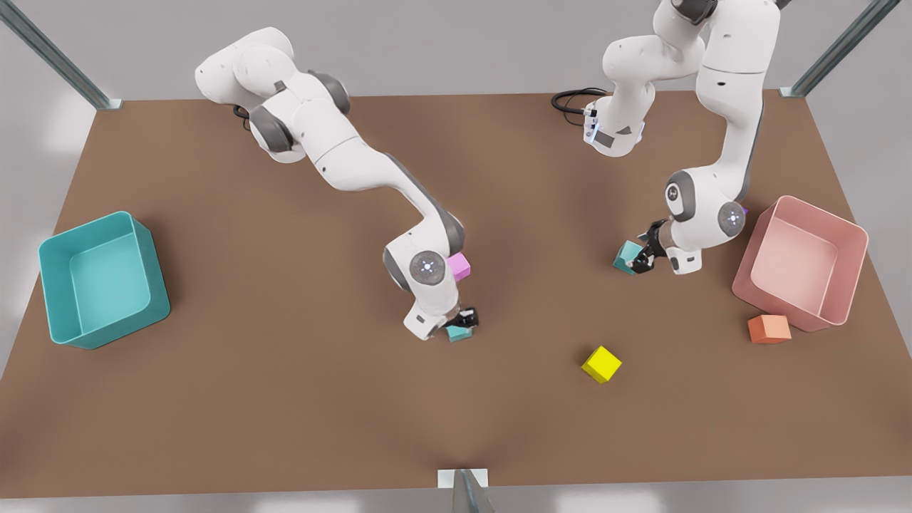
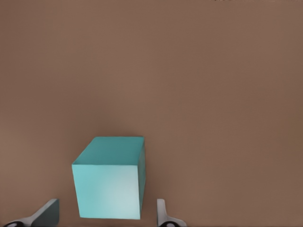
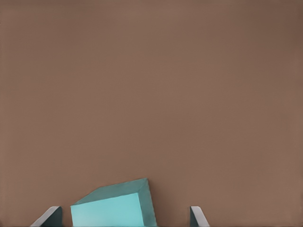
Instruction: Stack the two blue cubes on top of each other
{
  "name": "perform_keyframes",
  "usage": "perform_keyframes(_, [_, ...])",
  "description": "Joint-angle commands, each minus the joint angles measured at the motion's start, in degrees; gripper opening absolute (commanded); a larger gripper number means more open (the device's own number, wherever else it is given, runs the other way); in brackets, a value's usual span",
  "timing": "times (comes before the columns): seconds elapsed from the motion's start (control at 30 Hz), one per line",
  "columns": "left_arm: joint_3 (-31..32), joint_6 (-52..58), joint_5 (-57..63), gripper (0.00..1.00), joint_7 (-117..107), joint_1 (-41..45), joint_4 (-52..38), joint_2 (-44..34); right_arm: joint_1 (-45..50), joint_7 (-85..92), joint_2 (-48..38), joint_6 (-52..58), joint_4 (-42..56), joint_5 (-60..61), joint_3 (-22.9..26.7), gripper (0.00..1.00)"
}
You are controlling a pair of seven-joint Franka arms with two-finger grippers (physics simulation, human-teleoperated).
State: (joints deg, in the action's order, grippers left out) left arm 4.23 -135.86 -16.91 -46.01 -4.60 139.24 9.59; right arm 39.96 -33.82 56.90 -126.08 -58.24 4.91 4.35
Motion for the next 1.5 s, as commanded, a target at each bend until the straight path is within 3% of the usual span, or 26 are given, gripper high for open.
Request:
perform_keyframes(0.0, [-0.01, -1.69, -0.05, 1.0, -6.64, -0.05, -0.02, 0.6, -2.16, -11.88, -2.4, 3.72, 0.06, 0.45, -0.04, 1.0])
perform_keyframes(0.07, [-0.01, -1.86, -0.05, 1.0, -6.64, -0.05, -0.02, 1.31, -8.92, -12.06, -7.4, 15.3, -1.43, 1.59, 0.04, 1.0])
perform_keyframes(0.1, [-0.01, -1.95, -0.05, 1.0, -6.64, -0.05, -0.02, 1.48, -15.86, 0.19, -10.93, 25.94, -1.78, 1.51, -0.22, 1.0])
perform_keyframes(0.2, [-0.01, -3.62, -0.05, 1.0, -6.64, 0.03, -0.02, 2.89, -34.51, 36.81, -15.15, 39.41, -4.77, 5.11, -0.04, 1.0])
perform_keyframes(0.23, [-0.01, -4.58, -0.05, 1.0, -6.64, 0.12, -0.02, 3.68, -37.06, 42.16, -19.88, 40.74, -9.59, 4.23, -0.04, 1.0])
perform_keyframes(0.27, [-0.01, -5.9, -0.05, 1.0, -6.64, 0.21, -0.02, 4.47, -34.43, 44.81, -31.57, 40.39, -18.03, -1.81, -0.04, 1.0])
perform_keyframes(0.33, [-0.01, -7.75, -0.05, 1.0, -6.64, 0.21, -0.11, 5.35, -29.68, 44.46, -41.96, 40.83, -21.21, -8.24, -0.13, 1.0])
perform_keyframes(0.47, [-0.01, -8.63, -0.05, 1.0, -5.41, 0.12, -0.2, 6.67, -30.21, 44.46, -36.69, 39.24, -20.33, -7.63, 0.04, 1.0])
perform_keyframes(0.5, [-0.01, -8.8, -0.05, 1.0, -5.41, 0.12, -0.2, 6.93, -30.12, 44.63, -35.19, 39.95, -15.58, -7.9, 0.31, 1.0])
perform_keyframes(0.57, [-0.01, -8.98, -0.05, 1.0, -5.06, 0.12, -0.2, 7.11, -35.13, 50.52, -32.82, 39.95, -16.37, -7.01, 0.13, 1.0])
perform_keyframes(0.63, [-0.01, -8.98, -0.05, 0.66, -5.06, 0.03, -0.28, 7.02, -34.16, 50.61, -30.62, 39.68, -14.53, -7.28, -0.04, 1.0])
perform_keyframes(0.8, [0.08, -8.63, -0.05, 0.66, -5.15, 0.12, -0.28, 5.62, -34.51, 50.88, -29.39, 39.86, -11.98, -7.28, 0.83, 1.0])
perform_keyframes(0.87, [3.77, -6.35, 0.12, 0.67, -5.32, 0.12, -0.99, 4.47, -34.43, 50.88, -29.13, 39.77, -11.8, -7.37, 0.83, 1.0])
perform_keyframes(0.97, [11.76, 8.06, 6.09, 0.67, -6.64, 0.21, -12.93, 4.82, -34.51, 50.88, -29.13, 39.86, -11.72, -7.37, 0.83, 1.0])
perform_keyframes(1.03, [22.49, 8.95, 14.26, 0.67, -21.12, 5.29, -19.43, 7.1, -34.51, 51.05, -29.04, 39.86, -11.54, -7.37, 0.92, 1.0])
perform_keyframes(1.1, [22.49, 9.91, 17.35, 0.67, -37.75, 18.22, -35.43, 16.33, -34.51, 50.96, -29.04, 39.86, -11.54, -7.37, 0.92, 1.0])
perform_keyframes(1.17, [22.49, 10.53, 23.58, 0.67, -37.49, 23.23, -39.03, 19.49, -34.51, 50.96, -28.95, 39.86, -11.54, -7.46, 0.92, 1.0])
perform_keyframes(1.27, [22.49, 11.67, 29.65, 0.67, -35.29, 23.77, -48.7, 26.88, -34.43, 50.96, -28.95, 39.86, -11.54, -7.46, 0.84, 1.0])
perform_keyframes(1.33, [22.58, 23.1, 30.89, 0.67, -24.75, 24.73, -62.42, 34.53, -34.43, 50.96, -28.78, 39.86, -11.63, -7.46, 0.83, 1.0])
perform_keyframes(1.47, [22.05, 23.19, 31.06, 0.67, -16.66, 24.47, -64.88, 37.43, -34.43, 51.05, -28.6, 39.86, -11.54, -7.72, 0.83, 1.0])
